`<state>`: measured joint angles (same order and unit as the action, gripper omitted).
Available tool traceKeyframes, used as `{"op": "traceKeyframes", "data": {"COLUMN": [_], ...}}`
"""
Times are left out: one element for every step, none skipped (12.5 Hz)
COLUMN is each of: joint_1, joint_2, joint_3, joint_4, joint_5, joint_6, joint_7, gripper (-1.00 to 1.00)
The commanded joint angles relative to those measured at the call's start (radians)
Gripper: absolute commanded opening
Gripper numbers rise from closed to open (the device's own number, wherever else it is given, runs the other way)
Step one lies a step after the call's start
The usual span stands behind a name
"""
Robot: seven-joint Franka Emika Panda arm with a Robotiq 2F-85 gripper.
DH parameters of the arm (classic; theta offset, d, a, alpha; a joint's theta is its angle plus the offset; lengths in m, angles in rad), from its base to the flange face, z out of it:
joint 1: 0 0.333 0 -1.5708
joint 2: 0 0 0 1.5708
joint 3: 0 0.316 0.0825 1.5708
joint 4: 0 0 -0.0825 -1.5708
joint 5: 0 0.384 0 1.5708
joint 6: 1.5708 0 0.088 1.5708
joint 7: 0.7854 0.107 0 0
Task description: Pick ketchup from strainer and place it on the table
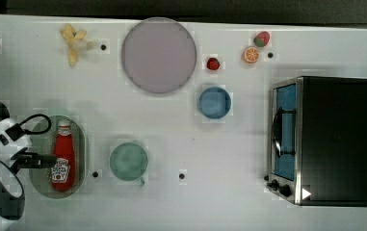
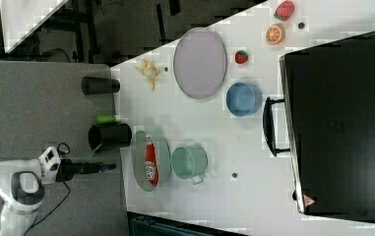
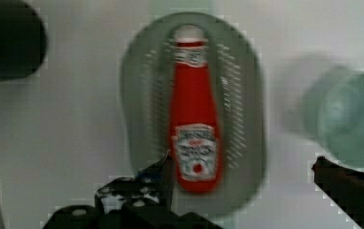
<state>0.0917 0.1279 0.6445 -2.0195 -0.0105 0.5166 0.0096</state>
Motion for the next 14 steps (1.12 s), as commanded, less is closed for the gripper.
{"op": "traceKeyframes", "data": {"joint_1": [-0.003, 0.0, 0.002, 0.004, 0.006, 0.009, 0.013, 0.016, 0.017, 0.018, 0.018, 0.02, 0.022, 0.025], "joint_2": [0.053, 0.08, 0.108, 0.137, 0.168, 0.202, 0.237, 0.274, 0.308, 0.34, 0.368, 0.392, 0.412, 0.428], "joint_3": [-0.007, -0.008, -0.008, -0.009, -0.009, -0.009, -0.011, -0.013, -0.014, -0.015, -0.015, -0.016, -0.018, -0.024], "joint_4": [-0.066, -0.093, -0.12, -0.144, -0.162, -0.173, -0.179, -0.178, -0.178, -0.177, -0.174, -0.173, -0.173, -0.173], "joint_5": [-0.035, -0.068, -0.097, -0.116, -0.13, -0.148, -0.161, -0.167, -0.177, -0.187, -0.199, -0.209, -0.223, -0.235], "joint_6": [0.125, 0.184, 0.244, 0.307, 0.365, 0.416, 0.456, 0.486, 0.51, 0.528, 0.544, 0.561, 0.569, 0.572], "joint_7": [0.046, 0.056, 0.08, 0.113, 0.138, 0.153, 0.165, 0.181, 0.197, 0.211, 0.222, 0.231, 0.24, 0.25], "gripper": [1.0, 1.0, 1.0, 1.0, 1.0, 1.0, 1.0, 1.0, 1.0, 1.0, 1.0, 1.0, 1.0, 1.0]}}
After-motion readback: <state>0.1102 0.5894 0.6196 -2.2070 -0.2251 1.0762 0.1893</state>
